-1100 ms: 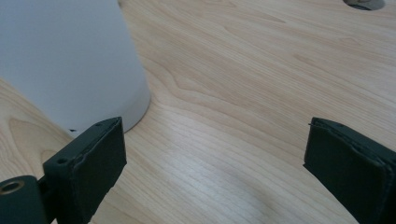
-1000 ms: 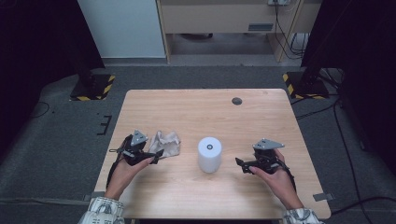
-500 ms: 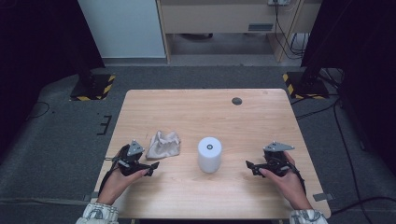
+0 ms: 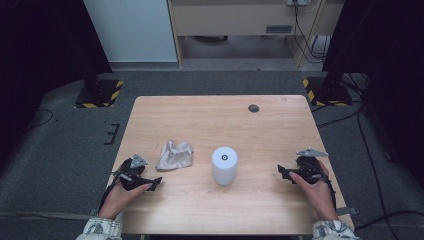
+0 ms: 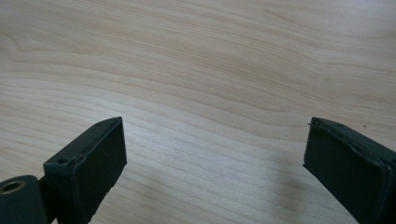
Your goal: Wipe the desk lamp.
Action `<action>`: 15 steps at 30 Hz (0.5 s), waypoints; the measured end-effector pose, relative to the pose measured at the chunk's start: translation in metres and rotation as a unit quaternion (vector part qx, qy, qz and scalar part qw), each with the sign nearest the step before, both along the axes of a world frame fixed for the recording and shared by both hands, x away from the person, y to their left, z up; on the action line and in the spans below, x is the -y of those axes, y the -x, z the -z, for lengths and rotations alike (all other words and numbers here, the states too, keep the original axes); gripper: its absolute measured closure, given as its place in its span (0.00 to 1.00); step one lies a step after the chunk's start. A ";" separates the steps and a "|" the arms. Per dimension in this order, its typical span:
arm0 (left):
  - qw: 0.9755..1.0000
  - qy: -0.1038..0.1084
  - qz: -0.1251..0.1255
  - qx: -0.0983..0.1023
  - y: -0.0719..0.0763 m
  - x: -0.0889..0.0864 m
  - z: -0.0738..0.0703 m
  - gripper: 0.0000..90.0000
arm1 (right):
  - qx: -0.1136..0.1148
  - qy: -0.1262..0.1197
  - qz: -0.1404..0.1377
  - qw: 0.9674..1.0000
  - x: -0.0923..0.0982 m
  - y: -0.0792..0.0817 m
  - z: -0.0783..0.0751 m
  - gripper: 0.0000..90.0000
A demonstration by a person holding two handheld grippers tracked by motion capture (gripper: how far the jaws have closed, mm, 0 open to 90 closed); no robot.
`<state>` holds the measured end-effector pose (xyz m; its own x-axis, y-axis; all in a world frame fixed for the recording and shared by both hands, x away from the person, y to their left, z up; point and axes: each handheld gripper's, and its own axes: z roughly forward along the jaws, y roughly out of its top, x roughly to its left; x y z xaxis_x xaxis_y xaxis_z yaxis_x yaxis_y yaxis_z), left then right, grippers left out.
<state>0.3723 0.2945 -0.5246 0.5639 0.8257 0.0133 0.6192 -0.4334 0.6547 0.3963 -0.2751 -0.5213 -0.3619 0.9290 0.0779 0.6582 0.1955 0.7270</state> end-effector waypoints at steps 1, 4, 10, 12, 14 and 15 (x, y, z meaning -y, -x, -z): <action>1.000 -0.001 0.003 0.000 0.000 0.001 0.001 0.05 | -0.003 0.006 0.004 1.000 0.001 -0.001 0.002 0.07; 1.000 0.004 0.004 -0.007 -0.001 0.004 0.006 0.04 | -0.018 0.028 0.009 0.999 0.001 -0.004 0.008 0.08; 1.000 0.011 0.004 0.002 -0.001 0.007 0.009 0.00 | -0.018 0.046 0.010 0.999 -0.004 -0.005 0.015 0.04; 1.000 0.015 0.005 0.006 -0.001 0.006 0.010 0.00 | -0.005 0.040 0.006 0.999 -0.008 -0.003 0.017 0.04; 1.000 0.015 0.007 0.009 0.000 0.006 0.010 0.00 | 0.002 0.040 0.000 0.999 -0.011 -0.001 0.018 0.04; 1.000 0.015 0.007 0.009 0.000 0.006 0.010 0.00 | 0.001 0.041 -0.002 0.999 -0.012 -0.001 0.018 0.04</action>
